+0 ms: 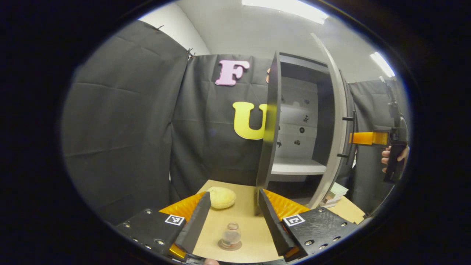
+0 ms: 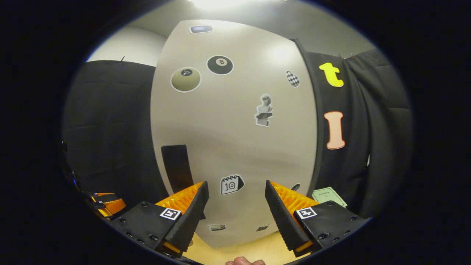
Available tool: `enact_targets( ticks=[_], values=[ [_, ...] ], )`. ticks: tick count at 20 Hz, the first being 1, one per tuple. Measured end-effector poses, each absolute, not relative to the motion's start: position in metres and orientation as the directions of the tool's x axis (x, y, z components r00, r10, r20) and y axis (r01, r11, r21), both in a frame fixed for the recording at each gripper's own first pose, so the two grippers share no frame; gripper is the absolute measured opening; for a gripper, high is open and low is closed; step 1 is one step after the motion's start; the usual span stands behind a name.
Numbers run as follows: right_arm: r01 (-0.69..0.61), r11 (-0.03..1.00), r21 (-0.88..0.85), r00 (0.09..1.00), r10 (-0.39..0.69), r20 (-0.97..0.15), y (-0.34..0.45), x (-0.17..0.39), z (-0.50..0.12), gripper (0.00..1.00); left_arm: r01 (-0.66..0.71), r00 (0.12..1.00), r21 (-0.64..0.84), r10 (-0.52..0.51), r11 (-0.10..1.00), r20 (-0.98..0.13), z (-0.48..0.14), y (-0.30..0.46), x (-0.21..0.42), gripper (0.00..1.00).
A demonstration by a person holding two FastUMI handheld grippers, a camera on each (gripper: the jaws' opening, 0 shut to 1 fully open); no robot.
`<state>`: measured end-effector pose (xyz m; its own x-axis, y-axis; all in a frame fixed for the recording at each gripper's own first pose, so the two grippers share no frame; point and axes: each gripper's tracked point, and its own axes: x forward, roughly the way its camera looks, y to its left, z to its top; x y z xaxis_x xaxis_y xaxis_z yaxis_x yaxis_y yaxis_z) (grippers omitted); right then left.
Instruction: Open the cabinet door with the right hand, grasp the bottle in the cabinet with the left hand and place it on the coaster, then close the cabinet door with the right hand.
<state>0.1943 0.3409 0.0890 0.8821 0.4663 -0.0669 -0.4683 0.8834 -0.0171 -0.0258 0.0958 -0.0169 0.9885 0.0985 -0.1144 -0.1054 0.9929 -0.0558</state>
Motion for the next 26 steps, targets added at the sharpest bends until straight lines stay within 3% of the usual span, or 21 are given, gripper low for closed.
enact_targets(
  ticks=[1,6,13,19,22,24,26],
  values=[
    [-0.469,0.883,-0.023,0.882,0.467,-0.062,0.345,0.198,0.092,0.98,-0.106,0.988,-0.065,0.098,0.992,-0.117,-0.019,0.100,-0.022,0.82],
    [-0.412,0.911,0.007,0.910,0.412,-0.045,0.330,0.200,0.095,0.98,-0.065,0.989,-0.111,0.049,0.992,-0.142,-0.031,0.096,-0.006,0.82],
    [-0.165,0.986,-0.027,0.986,0.164,-0.041,0.189,0.177,0.075,0.98,0.073,0.989,-0.116,-0.086,0.991,-0.117,-0.027,0.025,0.025,0.80],
    [-0.029,1.000,0.013,0.999,0.029,-0.032,0.069,0.151,0.065,0.98,0.039,0.999,-0.057,-0.041,0.998,-0.036,0.016,-0.045,0.014,0.78],
    [-0.034,0.999,-0.003,0.999,0.034,-0.019,0.037,0.143,0.066,0.98,0.030,0.998,-0.090,-0.035,0.995,-0.048,0.014,-0.089,0.002,0.84],
    [-0.060,0.998,-0.028,0.998,0.060,-0.011,0.023,0.141,0.067,0.98,0.034,0.997,-0.108,-0.041,0.994,-0.058,0.012,-0.115,-0.004,0.79],
    [-0.097,0.994,-0.052,0.995,0.097,-0.005,0.017,0.141,0.068,0.98,0.015,0.999,-0.098,-0.020,0.995,-0.051,0.016,-0.126,-0.011,0.88]
  ],
)
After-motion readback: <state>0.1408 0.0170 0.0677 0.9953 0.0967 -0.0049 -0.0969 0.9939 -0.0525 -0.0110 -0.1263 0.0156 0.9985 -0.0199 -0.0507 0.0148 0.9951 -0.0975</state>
